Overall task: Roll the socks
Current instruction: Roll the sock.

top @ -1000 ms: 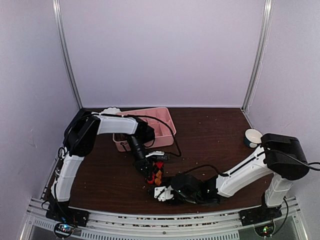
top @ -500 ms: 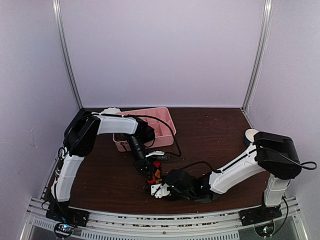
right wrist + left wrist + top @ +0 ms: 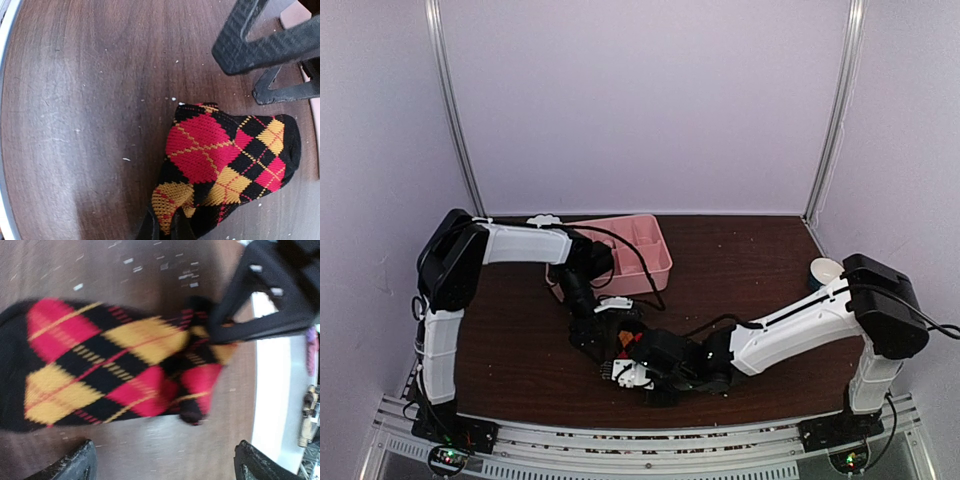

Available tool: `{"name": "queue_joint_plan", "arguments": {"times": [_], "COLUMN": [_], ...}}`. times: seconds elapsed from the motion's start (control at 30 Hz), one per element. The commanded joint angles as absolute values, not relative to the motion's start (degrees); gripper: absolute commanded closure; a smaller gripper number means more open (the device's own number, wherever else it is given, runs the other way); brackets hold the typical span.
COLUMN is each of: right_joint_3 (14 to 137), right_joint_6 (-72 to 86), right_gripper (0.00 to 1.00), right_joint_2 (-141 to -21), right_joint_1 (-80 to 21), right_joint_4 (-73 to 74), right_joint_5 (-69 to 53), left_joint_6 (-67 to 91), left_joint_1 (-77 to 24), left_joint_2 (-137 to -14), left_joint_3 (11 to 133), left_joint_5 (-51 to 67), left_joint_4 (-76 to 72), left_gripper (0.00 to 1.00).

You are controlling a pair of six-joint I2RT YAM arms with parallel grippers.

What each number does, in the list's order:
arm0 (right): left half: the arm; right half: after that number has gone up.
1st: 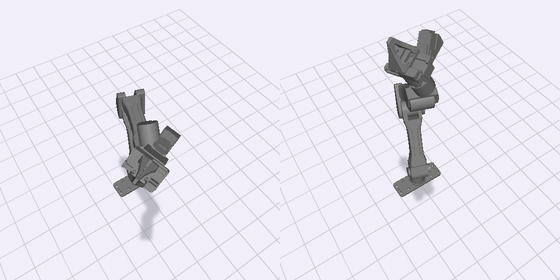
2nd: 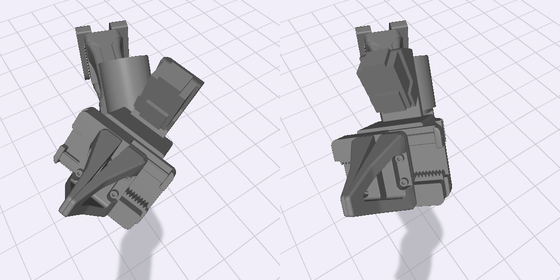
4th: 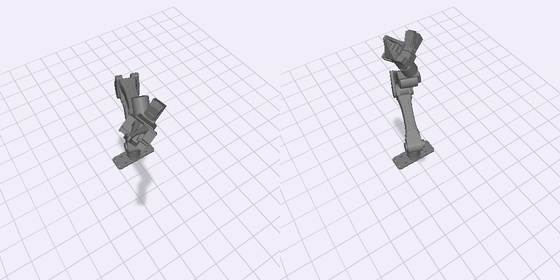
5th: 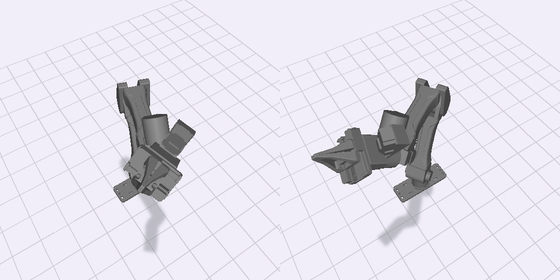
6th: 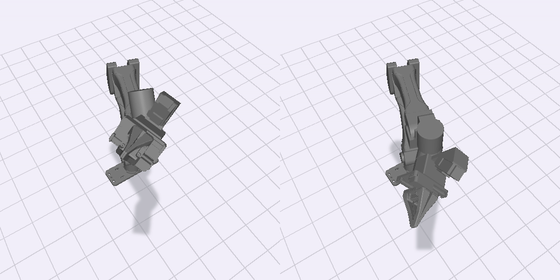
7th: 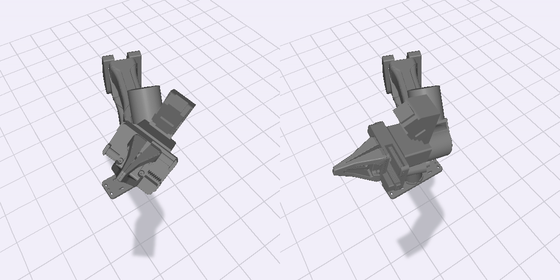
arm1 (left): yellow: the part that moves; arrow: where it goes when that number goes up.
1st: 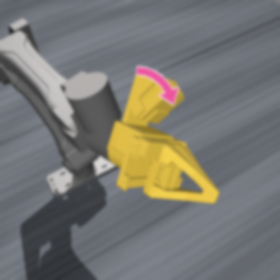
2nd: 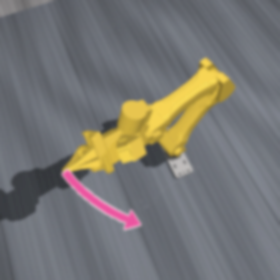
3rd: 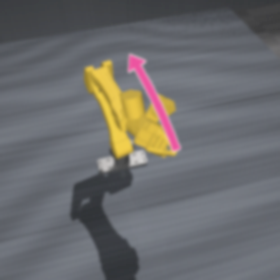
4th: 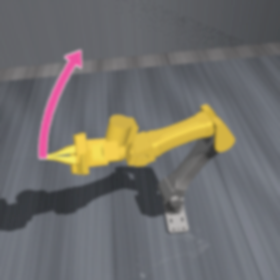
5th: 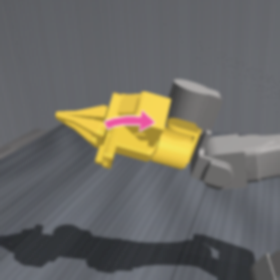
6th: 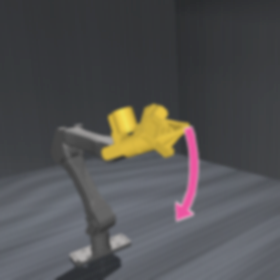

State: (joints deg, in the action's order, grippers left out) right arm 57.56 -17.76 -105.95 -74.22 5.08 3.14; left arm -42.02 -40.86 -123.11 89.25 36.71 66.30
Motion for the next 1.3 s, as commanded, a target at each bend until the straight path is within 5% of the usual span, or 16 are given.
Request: {"name": "queue_joint_plan", "arguments": {"times": [0.0,0.97,1.27], "right_joint_3": [58.6,54.7,47.7], "right_joint_6": [-8.3,23.4,34.7], "right_gripper": [1.00,1.00,1.00], "right_joint_2": [-109.0,-116.7,-120.4], "right_joint_1": [-75.1,-63.2,-59.8], "right_joint_4": [15.3,1.2,-7.3], "right_joint_5": [-1.2,-30.8,-31.0], "left_joint_6": [-38.6,-39.7,-40.0], "left_joint_1": [-40.4,-45.1,-44.9], "left_joint_2": [-122.6,-134.0,-133.0], "left_joint_3": [87.3,98.5,98.6], "left_joint_5": [30.9,32.4,31.3], "left_joint_4": [59.2,61.7,62.7], "left_gripper": [0.02,0.02,0.02]}}
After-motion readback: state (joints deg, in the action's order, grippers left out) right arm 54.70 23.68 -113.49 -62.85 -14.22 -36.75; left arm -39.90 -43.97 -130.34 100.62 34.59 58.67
